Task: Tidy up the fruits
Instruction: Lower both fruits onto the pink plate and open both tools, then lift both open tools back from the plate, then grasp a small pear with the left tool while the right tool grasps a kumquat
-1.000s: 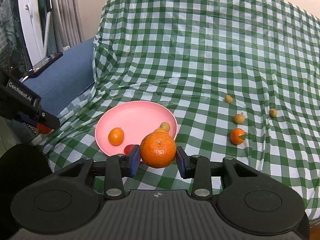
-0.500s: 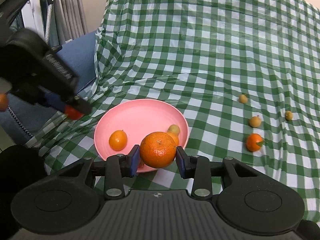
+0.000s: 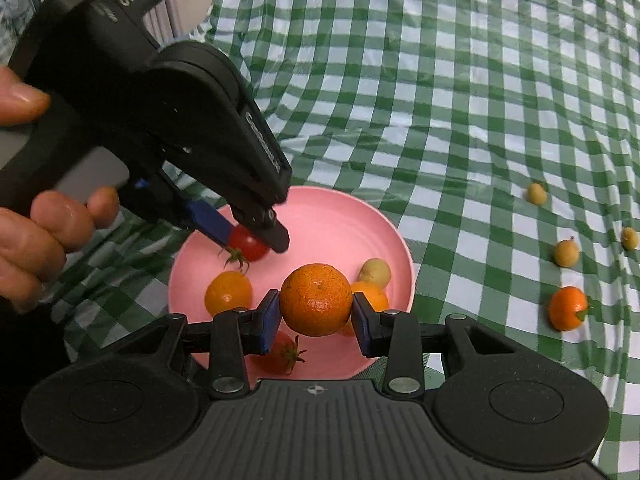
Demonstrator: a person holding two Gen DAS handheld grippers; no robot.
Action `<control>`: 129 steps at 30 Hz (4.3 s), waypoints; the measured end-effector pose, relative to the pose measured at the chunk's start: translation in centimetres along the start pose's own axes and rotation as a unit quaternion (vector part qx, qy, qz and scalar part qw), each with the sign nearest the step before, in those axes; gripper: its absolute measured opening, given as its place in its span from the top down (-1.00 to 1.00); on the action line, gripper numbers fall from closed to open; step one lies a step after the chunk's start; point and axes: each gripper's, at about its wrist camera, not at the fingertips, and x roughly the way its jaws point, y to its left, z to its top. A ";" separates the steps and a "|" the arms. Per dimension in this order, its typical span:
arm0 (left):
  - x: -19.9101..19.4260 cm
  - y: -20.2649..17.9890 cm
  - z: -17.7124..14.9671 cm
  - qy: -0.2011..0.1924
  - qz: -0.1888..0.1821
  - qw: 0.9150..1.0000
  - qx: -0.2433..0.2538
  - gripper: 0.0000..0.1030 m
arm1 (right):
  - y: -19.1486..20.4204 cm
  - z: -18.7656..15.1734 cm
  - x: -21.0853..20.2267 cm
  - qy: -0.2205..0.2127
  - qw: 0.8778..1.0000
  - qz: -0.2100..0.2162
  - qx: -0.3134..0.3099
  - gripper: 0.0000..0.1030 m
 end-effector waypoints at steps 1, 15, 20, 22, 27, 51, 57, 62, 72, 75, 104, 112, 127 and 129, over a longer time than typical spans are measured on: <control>0.5 0.0 0.1 0.003 0.004 1.000 0.002 0.36 | 0.0 -0.1 0.4 0.002 1.000 -0.001 0.001 0.23; -4.3 1.0 -1.9 -0.063 0.050 0.997 -0.013 -0.99 | 0.4 -0.1 -1.9 0.007 0.999 0.010 0.040 -0.81; -7.0 3.3 -6.9 -0.044 0.082 0.995 -0.024 -0.99 | 0.3 -2.1 -5.1 0.036 0.996 0.004 0.087 -0.86; -8.1 4.4 -9.2 -0.031 0.083 0.995 -0.045 -0.99 | 0.2 -2.5 -6.3 0.039 0.994 0.000 0.099 -0.89; -10.3 5.3 -13.3 -0.043 0.088 0.994 -0.047 -0.99 | 1.1 -2.6 -9.4 0.003 0.995 -0.030 0.098 -0.92; -19.9 4.8 -21.3 -0.195 0.113 0.974 -0.001 -0.99 | 6.3 -3.9 -19.7 -0.129 0.989 -0.064 0.038 -0.99; -20.7 4.9 -21.9 -0.204 0.113 0.972 0.003 -0.99 | 6.7 -4.0 -20.4 -0.141 0.987 -0.071 0.034 -0.99; -21.0 4.9 -21.9 -0.212 0.114 0.971 0.002 -0.99 | 6.9 -4.2 -20.7 -0.148 0.986 -0.075 0.034 -0.99; -20.7 5.0 -21.7 -0.210 0.118 0.970 0.003 -0.99 | 6.9 -4.3 -20.4 -0.139 0.987 -0.072 0.038 -0.99; -20.5 5.1 -21.6 -0.209 0.118 0.971 0.003 -0.99 | 6.8 -4.3 -20.2 -0.136 0.987 -0.071 0.039 -0.99; -12.8 -5.6 -12.0 -0.122 0.099 0.983 0.092 -0.99 | -7.1 -4.8 -17.4 -0.135 0.969 -0.150 0.144 -0.99; -7.6 -14.8 -5.9 -0.108 0.054 0.984 0.131 -0.99 | -17.4 -3.9 -14.9 -0.145 0.947 -0.231 0.167 -0.99; 8.5 -26.0 0.4 -0.038 0.053 0.975 0.212 -0.99 | -32.5 -0.4 -1.4 -0.118 0.954 -0.248 0.123 -0.99; 10.1 -26.8 1.2 -0.026 0.046 0.974 0.219 -0.99 | -33.6 -0.3 0.5 -0.109 0.960 -0.231 0.114 -0.99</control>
